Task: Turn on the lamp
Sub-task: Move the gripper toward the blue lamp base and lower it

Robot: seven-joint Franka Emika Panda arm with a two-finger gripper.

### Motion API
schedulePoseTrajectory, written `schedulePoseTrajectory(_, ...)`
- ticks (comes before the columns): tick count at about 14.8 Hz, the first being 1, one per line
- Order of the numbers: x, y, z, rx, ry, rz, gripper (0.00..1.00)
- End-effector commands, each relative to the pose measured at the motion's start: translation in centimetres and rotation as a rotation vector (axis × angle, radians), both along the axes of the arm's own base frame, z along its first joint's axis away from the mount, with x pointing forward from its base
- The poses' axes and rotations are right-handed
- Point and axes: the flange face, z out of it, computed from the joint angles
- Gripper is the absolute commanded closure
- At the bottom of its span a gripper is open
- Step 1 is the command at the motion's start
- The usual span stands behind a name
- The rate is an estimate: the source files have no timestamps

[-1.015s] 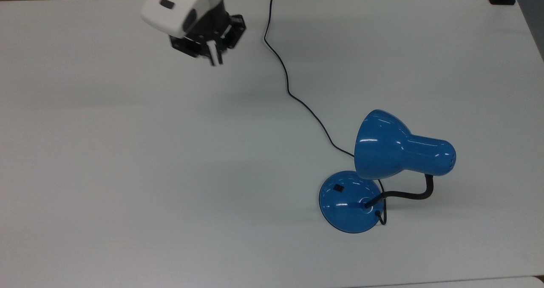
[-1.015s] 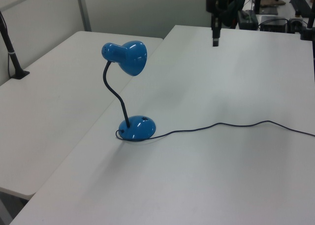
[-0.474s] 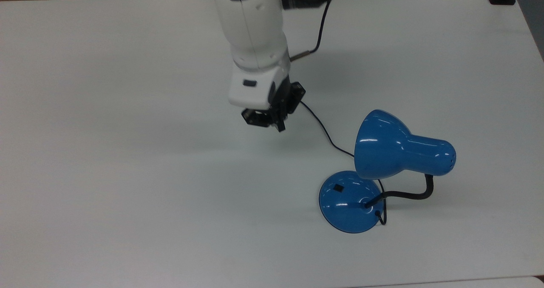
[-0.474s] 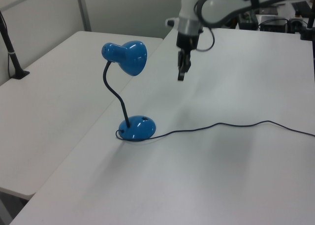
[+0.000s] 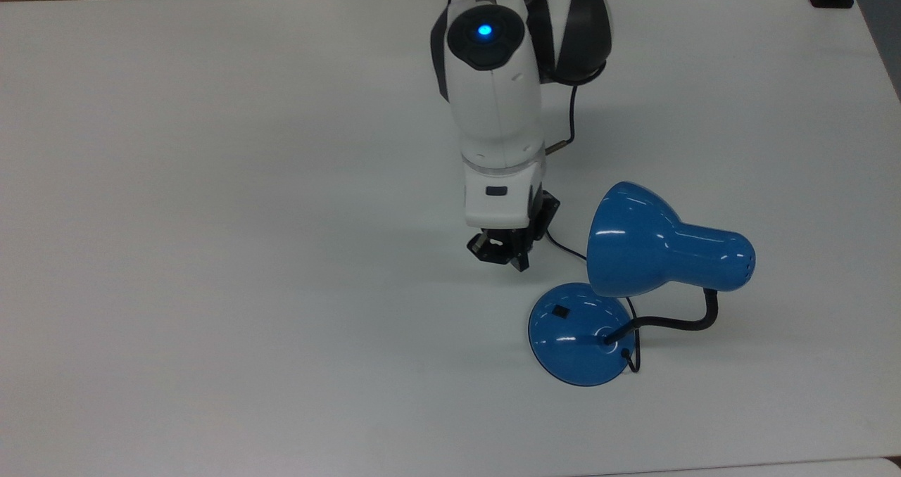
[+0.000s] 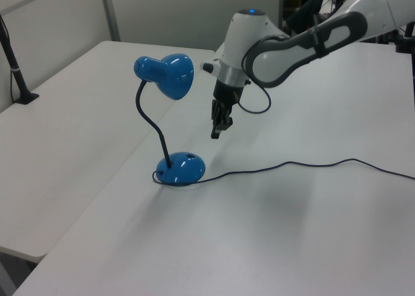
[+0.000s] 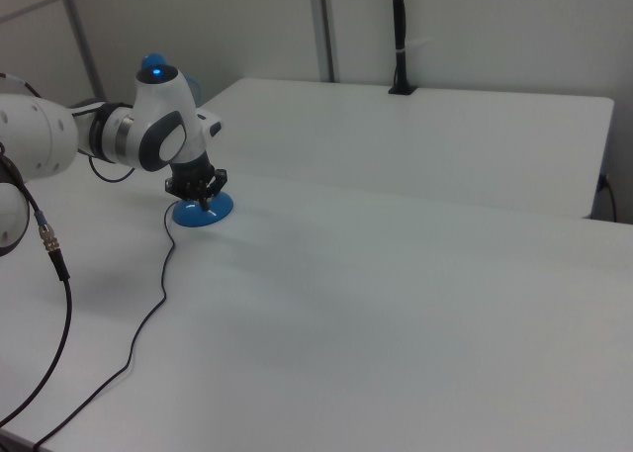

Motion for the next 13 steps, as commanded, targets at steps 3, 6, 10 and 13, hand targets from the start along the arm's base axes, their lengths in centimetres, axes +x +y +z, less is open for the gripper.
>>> schedulePoseTrajectory(3, 2.2, 2.0, -1.5, 0.021, -0.119, 0.008, 1.00)
schedulePoseTrajectory(6, 2.3, 3.9, -2.0, 0.020, -0.137, 0.031, 1.00)
schedulePoseTrajectory(10, 2.8, 4.7, -2.2, 0.022, -0.150, 0.040, 1.00)
schedulePoseTrajectory(13, 3.0, 4.9, -3.1, 0.017, -0.145, 0.045, 1.00)
